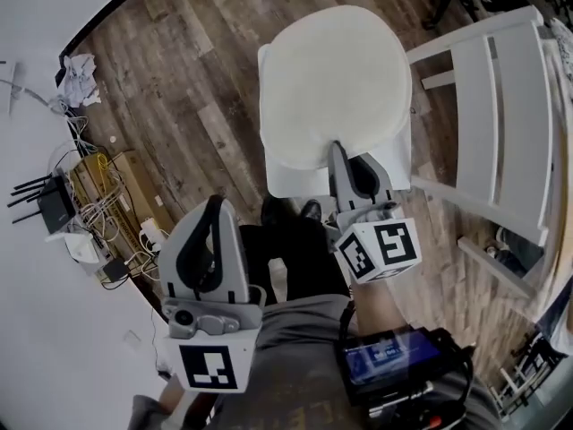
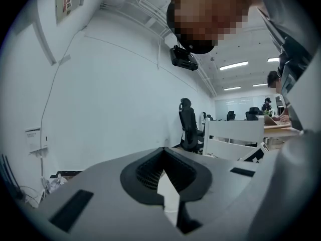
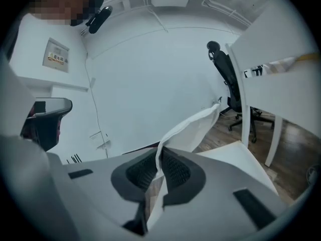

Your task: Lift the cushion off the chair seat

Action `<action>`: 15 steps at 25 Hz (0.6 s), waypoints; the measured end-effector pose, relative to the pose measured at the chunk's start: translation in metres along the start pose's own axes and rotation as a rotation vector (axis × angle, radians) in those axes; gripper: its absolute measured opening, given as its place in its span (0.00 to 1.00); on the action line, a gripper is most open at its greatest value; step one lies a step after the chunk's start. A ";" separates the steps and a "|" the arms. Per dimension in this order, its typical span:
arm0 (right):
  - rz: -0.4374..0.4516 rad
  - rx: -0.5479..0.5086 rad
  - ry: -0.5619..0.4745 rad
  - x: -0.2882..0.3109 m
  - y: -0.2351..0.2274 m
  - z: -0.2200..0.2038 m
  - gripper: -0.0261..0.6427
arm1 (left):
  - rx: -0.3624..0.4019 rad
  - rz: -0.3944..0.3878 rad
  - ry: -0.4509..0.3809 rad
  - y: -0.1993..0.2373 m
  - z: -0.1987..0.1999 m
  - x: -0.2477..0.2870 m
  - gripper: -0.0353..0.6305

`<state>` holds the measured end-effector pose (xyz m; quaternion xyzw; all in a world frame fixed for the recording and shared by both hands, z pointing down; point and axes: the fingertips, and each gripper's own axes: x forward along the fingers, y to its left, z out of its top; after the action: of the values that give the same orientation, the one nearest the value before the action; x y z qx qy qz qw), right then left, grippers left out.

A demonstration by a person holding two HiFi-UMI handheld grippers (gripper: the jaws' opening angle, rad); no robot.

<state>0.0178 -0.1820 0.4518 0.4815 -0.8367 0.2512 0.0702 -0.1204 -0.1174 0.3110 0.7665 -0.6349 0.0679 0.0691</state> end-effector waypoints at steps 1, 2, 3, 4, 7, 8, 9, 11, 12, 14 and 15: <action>0.019 -0.015 -0.009 0.006 0.006 0.010 0.08 | 0.000 0.018 -0.010 0.004 0.006 -0.002 0.06; 0.037 -0.030 -0.017 0.012 0.011 0.020 0.08 | 0.000 0.035 -0.021 0.008 0.011 -0.004 0.06; 0.053 -0.044 -0.025 0.017 0.018 0.030 0.08 | -0.001 0.051 -0.032 0.012 0.017 -0.007 0.06; 0.069 -0.059 -0.032 0.021 0.025 0.039 0.08 | -0.002 0.067 -0.043 0.016 0.023 -0.010 0.06; 0.115 -0.102 -0.051 0.030 0.052 0.064 0.08 | -0.004 0.116 -0.074 0.034 0.041 -0.025 0.06; 0.132 -0.117 -0.058 0.033 0.062 0.072 0.08 | -0.004 0.135 -0.085 0.040 0.048 -0.030 0.06; 0.149 -0.131 -0.067 0.036 0.072 0.082 0.08 | -0.004 0.155 -0.098 0.047 0.054 -0.035 0.06; 0.186 -0.158 -0.085 0.040 0.093 0.101 0.08 | -0.004 0.194 -0.127 0.059 0.069 -0.045 0.06; 0.207 -0.170 -0.095 0.040 0.103 0.111 0.08 | -0.004 0.213 -0.141 0.063 0.077 -0.050 0.06; 0.252 -0.194 -0.115 0.039 0.127 0.132 0.08 | -0.002 0.247 -0.167 0.071 0.094 -0.060 0.06; 0.273 -0.205 -0.125 0.036 0.140 0.144 0.08 | -0.002 0.260 -0.178 0.075 0.104 -0.065 0.06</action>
<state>-0.1009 -0.2231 0.2914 0.3683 -0.9183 0.1414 0.0321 -0.2041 -0.0882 0.1982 0.6807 -0.7325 0.0076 0.0040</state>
